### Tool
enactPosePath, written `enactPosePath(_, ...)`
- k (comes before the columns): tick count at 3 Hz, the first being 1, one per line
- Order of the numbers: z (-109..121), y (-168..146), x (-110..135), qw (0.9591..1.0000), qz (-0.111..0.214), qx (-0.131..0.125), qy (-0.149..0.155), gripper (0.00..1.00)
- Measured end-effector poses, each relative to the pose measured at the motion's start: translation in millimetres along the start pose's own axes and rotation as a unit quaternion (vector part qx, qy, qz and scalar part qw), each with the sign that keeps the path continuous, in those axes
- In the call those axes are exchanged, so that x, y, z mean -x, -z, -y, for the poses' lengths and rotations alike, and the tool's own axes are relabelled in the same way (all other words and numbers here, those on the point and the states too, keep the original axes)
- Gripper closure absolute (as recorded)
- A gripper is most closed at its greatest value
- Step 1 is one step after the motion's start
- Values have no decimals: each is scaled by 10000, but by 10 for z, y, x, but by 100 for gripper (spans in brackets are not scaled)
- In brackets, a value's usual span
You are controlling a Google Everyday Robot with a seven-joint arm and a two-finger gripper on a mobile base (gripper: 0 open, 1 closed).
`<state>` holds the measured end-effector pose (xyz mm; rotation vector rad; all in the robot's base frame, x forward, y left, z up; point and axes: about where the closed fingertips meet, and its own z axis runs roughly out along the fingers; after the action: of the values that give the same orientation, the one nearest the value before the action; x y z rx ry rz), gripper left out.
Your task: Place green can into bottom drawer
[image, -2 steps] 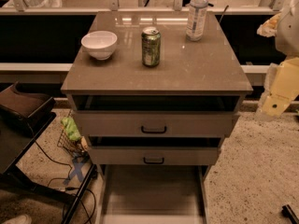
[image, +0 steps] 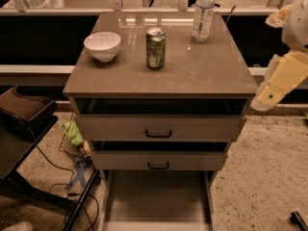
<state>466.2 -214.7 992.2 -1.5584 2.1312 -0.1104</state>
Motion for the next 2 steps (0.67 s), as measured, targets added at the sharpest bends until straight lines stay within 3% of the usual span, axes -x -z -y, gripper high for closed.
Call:
enactPosePath(1,390,-107,102,9884,1355,-497,-471,0)
enactPosePath(2,864,-141,337,9511,2782,-1111,-750,0)
